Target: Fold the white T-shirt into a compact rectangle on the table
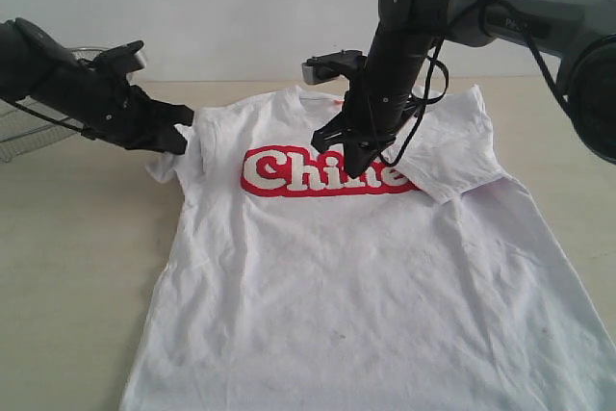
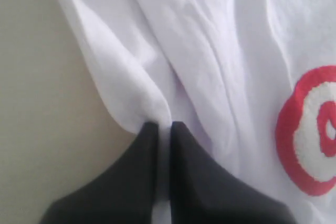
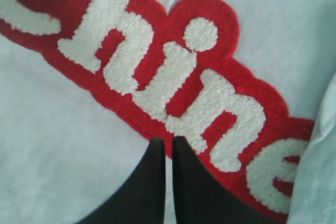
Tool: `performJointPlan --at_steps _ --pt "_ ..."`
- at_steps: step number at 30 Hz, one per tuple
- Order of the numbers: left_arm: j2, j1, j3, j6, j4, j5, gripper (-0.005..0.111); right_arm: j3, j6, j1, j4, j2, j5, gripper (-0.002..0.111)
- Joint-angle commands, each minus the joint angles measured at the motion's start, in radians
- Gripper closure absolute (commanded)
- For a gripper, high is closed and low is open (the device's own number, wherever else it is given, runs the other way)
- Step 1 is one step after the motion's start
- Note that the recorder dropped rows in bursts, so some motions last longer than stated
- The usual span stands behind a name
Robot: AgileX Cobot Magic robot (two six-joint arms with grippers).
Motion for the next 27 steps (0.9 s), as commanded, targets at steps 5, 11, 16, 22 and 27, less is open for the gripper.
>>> performJointPlan --at_steps 5,11,16,22,27 --pt "-0.076 -0.115 -0.007 0.062 0.012 0.036 0.102 0.001 0.009 0.001 -0.012 -0.004 0.005 0.108" --pt "-0.102 -0.221 -0.007 0.084 0.069 -0.025 0.102 0.001 0.009 0.001 -0.012 -0.004 0.009 0.108" --pt "-0.089 -0.301 -0.007 -0.007 0.22 -0.034 0.102 0.001 0.009 0.001 -0.012 -0.004 0.007 0.108" --pt "-0.031 -0.328 -0.007 -0.193 0.477 -0.065 0.102 -0.002 0.006 0.001 -0.009 -0.006 -0.003 0.108" --pt "-0.051 -0.326 -0.04 -0.167 0.479 -0.032 0.096 -0.103 -0.004 0.001 0.075 -0.008 0.013 0.108"
